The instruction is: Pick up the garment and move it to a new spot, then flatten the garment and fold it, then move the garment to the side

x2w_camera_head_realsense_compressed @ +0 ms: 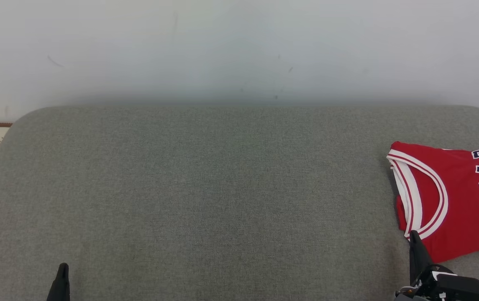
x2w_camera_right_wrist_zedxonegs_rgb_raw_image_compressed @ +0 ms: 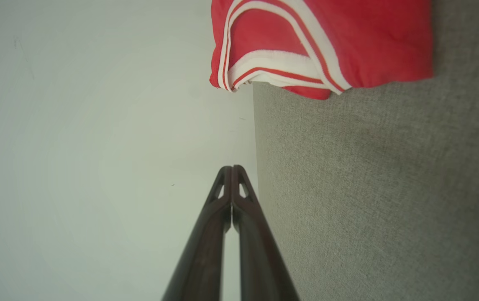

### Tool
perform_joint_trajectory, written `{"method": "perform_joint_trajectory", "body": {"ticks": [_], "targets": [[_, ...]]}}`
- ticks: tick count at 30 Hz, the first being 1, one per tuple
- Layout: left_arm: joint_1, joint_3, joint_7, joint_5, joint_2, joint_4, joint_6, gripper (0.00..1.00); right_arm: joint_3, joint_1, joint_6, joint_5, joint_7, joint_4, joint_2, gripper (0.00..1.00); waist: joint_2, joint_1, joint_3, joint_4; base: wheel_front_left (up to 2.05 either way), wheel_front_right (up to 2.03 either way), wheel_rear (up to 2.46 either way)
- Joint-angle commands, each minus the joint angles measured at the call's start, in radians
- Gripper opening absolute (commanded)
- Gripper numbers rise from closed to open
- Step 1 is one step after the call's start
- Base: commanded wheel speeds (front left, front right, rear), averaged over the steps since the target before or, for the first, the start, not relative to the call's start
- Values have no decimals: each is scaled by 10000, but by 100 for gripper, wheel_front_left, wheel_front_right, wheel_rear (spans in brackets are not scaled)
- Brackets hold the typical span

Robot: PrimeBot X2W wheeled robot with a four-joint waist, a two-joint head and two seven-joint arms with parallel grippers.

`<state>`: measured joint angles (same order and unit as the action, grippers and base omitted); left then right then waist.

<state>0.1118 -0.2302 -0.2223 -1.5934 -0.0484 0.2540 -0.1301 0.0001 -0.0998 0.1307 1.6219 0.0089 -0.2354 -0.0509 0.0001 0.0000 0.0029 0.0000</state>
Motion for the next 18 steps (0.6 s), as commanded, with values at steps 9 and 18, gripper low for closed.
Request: {"method": "perform_joint_trajectory", "body": {"ticks": [9, 18], "targets": [[63, -35, -16, -99, -34, 28, -23, 0, -3, -51, 0, 60, 29, 31, 17, 0, -1, 0, 0, 0, 0, 0, 0], [62, -35, -16, -99, -33, 27, -23, 0, -4, -42, 0, 62, 29, 31, 17, 0, -1, 0, 0, 0, 0, 0, 0]]}}
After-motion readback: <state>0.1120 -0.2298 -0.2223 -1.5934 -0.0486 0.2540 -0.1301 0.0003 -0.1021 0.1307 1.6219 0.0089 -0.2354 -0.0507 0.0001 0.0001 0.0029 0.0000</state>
